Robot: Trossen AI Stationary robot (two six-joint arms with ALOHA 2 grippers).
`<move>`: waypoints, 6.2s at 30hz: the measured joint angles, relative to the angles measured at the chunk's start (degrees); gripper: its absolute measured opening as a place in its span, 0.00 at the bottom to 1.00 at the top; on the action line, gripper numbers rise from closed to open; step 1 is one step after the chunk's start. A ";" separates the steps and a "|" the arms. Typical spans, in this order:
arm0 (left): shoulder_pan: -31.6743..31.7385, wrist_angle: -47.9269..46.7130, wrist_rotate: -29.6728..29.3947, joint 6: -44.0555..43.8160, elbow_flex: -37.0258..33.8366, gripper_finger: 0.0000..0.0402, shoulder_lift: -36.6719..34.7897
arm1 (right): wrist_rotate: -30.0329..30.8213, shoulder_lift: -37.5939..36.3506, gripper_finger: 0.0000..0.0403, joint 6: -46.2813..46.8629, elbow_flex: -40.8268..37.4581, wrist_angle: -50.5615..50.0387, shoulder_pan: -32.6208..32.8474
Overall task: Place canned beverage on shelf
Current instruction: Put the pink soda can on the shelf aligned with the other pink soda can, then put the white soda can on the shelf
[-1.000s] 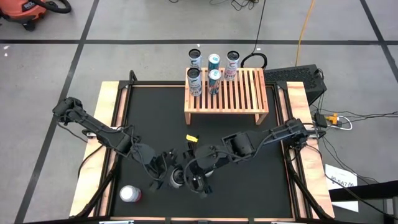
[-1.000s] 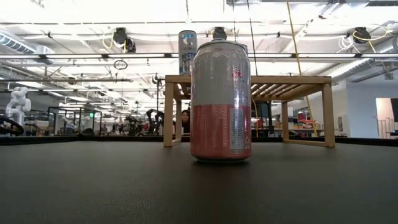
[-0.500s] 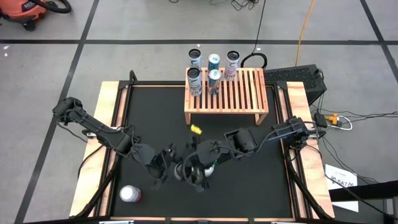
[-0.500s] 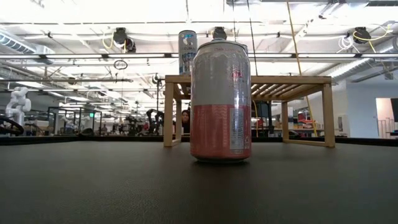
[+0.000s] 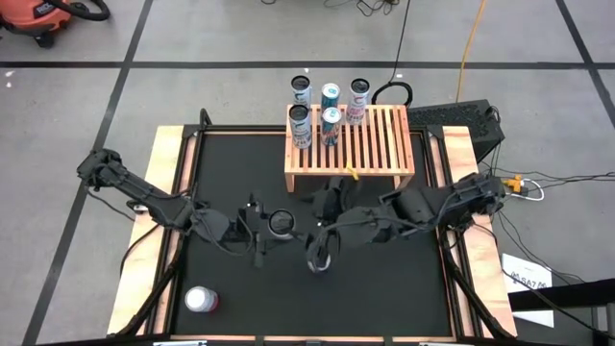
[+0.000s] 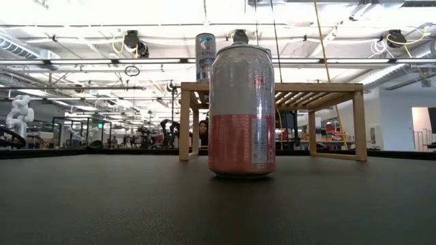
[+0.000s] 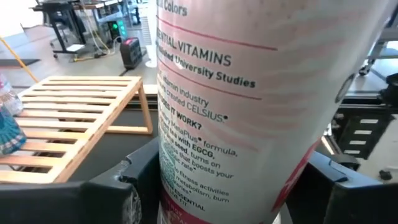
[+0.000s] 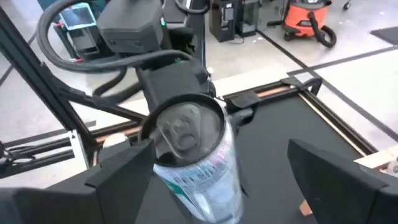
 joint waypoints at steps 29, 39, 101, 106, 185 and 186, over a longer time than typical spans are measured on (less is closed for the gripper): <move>0.55 6.73 -0.49 1.66 0.55 0.61 -0.33 | -3.84 1.84 0.88 -7.36 -0.26 11.89 -0.68; 0.61 6.62 -0.53 1.66 0.59 0.61 -0.31 | -3.94 2.74 0.85 -7.16 -0.29 11.93 -1.94; 20.00 -0.22 -6.02 1.60 0.61 0.87 -11.89 | -46.15 -34.43 0.58 -26.70 -51.32 14.85 -59.84; 20.59 -2.87 -5.98 1.42 0.59 0.87 -11.87 | -50.15 -32.41 0.58 -27.37 -51.32 15.59 -62.34; 15.65 -31.47 9.44 -22.71 1.62 0.87 -19.98 | -40.68 -40.94 0.75 -7.78 -51.21 35.30 -34.58; 14.45 -32.30 10.17 -23.69 1.60 0.87 -19.98 | -39.37 -40.36 0.75 -7.34 -51.21 36.27 -33.15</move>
